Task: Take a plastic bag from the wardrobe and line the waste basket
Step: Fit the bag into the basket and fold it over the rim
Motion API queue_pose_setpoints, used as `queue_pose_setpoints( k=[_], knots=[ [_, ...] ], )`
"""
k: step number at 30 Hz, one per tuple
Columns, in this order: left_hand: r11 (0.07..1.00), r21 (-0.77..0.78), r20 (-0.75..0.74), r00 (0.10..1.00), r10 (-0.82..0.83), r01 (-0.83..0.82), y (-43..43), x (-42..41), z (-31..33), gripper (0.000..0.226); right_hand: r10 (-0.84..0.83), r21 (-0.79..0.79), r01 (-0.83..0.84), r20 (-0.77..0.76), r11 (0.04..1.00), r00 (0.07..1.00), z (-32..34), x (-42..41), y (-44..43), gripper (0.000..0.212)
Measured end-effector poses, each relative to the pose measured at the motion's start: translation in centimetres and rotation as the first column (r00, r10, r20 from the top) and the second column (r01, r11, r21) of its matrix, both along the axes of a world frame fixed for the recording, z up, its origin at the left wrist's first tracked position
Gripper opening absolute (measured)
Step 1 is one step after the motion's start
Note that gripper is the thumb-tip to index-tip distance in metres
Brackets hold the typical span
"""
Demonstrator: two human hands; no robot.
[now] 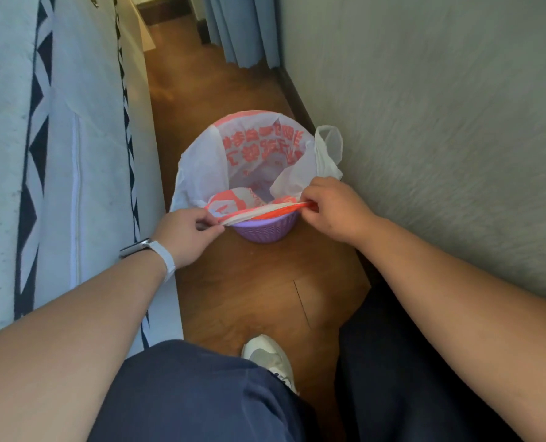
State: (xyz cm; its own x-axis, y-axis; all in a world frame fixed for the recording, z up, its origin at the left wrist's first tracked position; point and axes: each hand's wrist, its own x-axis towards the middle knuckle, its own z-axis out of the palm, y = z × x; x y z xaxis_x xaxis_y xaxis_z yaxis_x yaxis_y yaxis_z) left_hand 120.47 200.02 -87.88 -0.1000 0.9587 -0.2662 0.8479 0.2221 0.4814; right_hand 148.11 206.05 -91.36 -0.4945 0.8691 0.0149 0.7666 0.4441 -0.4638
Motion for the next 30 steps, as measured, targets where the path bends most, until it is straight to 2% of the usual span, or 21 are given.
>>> queue_pose_setpoints(
  k=[4, 8, 13, 20, 23, 26, 30],
  knots=[
    [1.000, 0.022, -0.029, 1.000, 0.002, -0.001, 0.4, 0.1, -0.7, 0.009, -0.004, -0.045, 0.003, -0.024, 0.999, 1.000, -0.2, 0.4, 0.1, 0.017],
    [0.997, 0.029, -0.134, 0.988, -0.074, 0.078, 0.6, -0.1, -1.6, 0.013, 0.057, -0.151, -0.050, 0.040, 0.987, 0.998, -0.8, 0.5, -0.2, 0.020],
    [0.973, -0.030, -0.309, 0.923, -0.227, 0.229, 1.4, -1.0, -2.9, 0.016, 0.144, -0.153, -0.117, 0.184, 0.981, 0.972, -1.6, 0.0, 0.4, 0.022],
    [0.938, -0.197, -0.320, 0.886, -0.336, 0.284, 1.8, -1.2, -5.2, 0.015, 0.195, -0.277, -0.116, 0.277, 0.954, 0.941, -3.4, -0.4, 1.0, 0.021],
    [0.940, -0.177, -0.317, 0.888, -0.335, 0.291, 1.6, -1.3, -4.7, 0.018, 0.156, -0.344, -0.072, 0.224, 0.936, 0.962, -3.0, -0.2, 0.9, 0.021],
    [0.899, -0.162, -0.390, 0.810, -0.438, 0.408, 1.0, -0.7, -3.5, 0.023, 0.069, -0.397, 0.007, 0.176, 0.918, 0.982, -1.8, 0.6, 0.9, 0.026],
    [0.816, -0.028, -0.478, 0.709, -0.518, 0.577, 1.0, 0.8, -1.7, 0.029, -0.118, -0.268, 0.136, 0.082, 0.954, 0.990, -0.3, 1.4, 1.4, 0.016]
  ],
)
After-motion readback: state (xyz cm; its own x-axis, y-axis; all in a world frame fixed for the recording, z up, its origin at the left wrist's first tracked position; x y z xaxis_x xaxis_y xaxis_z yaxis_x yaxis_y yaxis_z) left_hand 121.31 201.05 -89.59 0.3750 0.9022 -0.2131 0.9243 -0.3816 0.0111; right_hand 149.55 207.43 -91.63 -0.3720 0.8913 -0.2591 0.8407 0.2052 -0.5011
